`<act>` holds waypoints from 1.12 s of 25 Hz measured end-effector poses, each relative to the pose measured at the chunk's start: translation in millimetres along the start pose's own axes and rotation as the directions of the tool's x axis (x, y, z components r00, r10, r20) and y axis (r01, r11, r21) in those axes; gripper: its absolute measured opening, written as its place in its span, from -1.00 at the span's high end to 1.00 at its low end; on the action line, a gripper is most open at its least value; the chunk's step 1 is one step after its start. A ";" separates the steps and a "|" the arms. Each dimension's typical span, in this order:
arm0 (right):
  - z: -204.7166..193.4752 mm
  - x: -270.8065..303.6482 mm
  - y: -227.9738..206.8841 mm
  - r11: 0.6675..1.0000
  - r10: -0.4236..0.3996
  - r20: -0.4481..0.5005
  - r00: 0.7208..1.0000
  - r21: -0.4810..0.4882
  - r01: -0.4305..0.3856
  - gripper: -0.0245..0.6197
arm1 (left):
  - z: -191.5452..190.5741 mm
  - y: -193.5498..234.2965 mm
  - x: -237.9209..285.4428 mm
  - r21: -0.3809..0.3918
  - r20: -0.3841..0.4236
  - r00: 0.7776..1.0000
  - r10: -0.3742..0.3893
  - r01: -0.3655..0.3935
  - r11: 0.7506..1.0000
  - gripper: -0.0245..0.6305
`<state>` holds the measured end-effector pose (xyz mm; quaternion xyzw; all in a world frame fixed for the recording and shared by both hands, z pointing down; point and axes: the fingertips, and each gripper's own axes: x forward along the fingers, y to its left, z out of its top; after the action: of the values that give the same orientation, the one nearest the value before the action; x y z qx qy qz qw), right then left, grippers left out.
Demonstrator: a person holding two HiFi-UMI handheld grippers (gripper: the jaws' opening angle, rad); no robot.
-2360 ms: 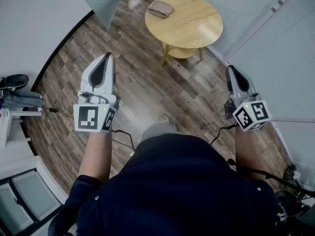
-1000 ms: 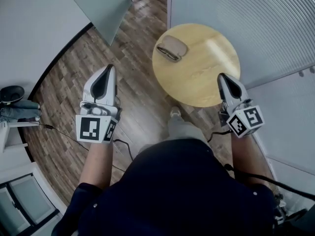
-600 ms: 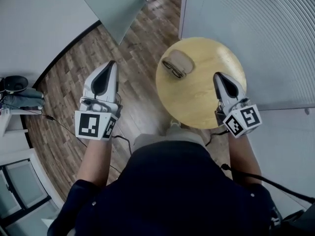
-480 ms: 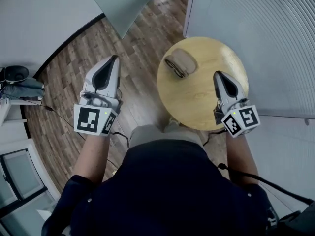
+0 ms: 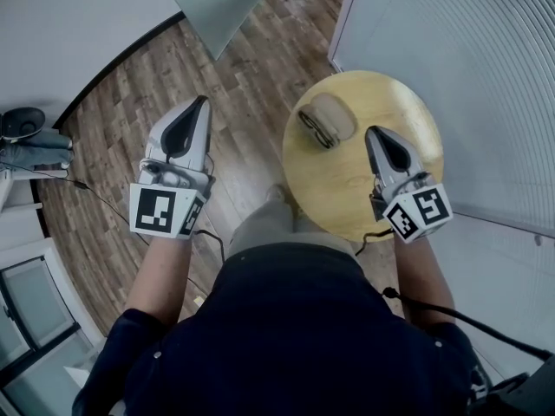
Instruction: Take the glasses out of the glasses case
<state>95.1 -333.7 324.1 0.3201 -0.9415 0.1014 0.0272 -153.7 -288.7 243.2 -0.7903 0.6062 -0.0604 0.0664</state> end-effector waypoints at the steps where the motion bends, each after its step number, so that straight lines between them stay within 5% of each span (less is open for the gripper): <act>1: -1.1 7.4 0.4 1.000 0.006 -0.002 1.000 0.000 -0.006 0.90 | -4.0 3.8 4.5 -0.004 0.001 1.000 -0.003 0.003 1.000 0.91; 8: -25.3 48.2 -2.8 0.999 0.038 -0.045 0.998 0.006 -0.037 0.90 | -37.9 11.9 37.7 -0.045 -0.016 0.999 -0.035 0.034 0.998 0.91; 14: -63.7 76.7 -29.0 1.000 -0.010 -0.122 0.992 0.015 0.012 0.90 | -79.7 5.6 68.7 -0.073 -0.076 0.992 -0.104 0.098 0.992 0.91; 28: -212.7 132.9 -56.1 0.998 0.024 -0.341 0.940 0.064 -0.003 0.89 | -183.5 -10.3 104.4 -0.140 -0.166 0.970 -0.177 0.155 0.978 0.91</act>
<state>20.8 -412.2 557.3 0.2920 -0.9211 0.1848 0.1795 -149.3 -392.8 427.1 -0.8324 0.5439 -0.0974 -0.0433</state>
